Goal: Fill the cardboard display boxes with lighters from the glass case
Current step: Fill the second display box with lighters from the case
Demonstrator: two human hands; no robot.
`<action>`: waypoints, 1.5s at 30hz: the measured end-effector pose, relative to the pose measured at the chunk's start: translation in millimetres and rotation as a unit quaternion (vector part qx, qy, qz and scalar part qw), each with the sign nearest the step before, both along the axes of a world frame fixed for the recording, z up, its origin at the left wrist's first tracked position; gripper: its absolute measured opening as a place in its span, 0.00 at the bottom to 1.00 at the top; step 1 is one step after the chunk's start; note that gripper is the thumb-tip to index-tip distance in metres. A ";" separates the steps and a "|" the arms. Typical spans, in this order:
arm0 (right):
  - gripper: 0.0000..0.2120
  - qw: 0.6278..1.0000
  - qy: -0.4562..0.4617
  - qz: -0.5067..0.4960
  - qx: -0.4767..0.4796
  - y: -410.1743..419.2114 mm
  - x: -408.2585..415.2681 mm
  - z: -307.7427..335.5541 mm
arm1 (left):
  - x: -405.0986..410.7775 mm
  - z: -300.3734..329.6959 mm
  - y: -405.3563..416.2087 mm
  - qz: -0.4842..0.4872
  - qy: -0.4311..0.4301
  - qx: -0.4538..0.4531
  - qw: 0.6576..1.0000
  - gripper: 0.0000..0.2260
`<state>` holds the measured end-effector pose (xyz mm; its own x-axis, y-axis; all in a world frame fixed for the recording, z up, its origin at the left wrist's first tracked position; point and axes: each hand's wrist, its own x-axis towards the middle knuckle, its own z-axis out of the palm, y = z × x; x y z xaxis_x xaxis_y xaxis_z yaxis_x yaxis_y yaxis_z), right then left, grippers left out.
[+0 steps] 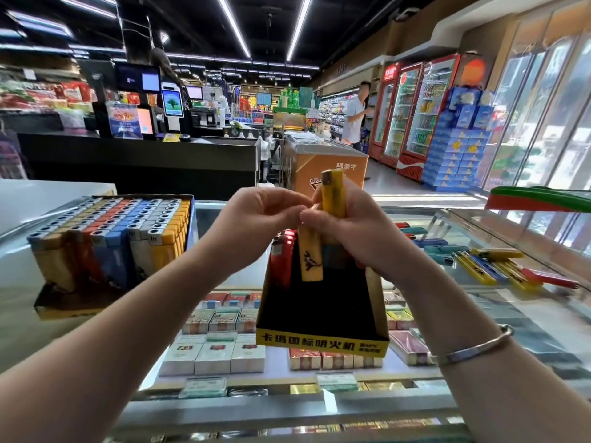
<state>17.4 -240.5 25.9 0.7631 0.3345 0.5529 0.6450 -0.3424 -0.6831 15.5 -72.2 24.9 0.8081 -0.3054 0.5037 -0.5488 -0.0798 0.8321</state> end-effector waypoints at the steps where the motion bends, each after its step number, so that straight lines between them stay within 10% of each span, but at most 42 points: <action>1: 0.06 0.999 0.005 0.001 0.046 -2.1 -1.3 2.1 | 0.0 0.1 -1.4 0.007 -0.012 0.001 1.000 0.08; 11: 0.07 0.916 0.201 -0.126 0.324 -27.3 11.9 5.9 | 15.1 6.0 -18.4 0.086 -0.113 0.110 0.984 0.09; 34: 0.02 0.926 0.239 -0.136 0.261 -30.5 17.3 -0.5 | 17.7 4.4 -54.0 0.186 -0.370 0.465 0.783 0.09; 45: 0.10 0.885 0.173 -0.076 0.425 -32.2 18.7 3.2 | 10.3 -8.0 -41.5 0.142 -0.254 0.452 0.843 0.17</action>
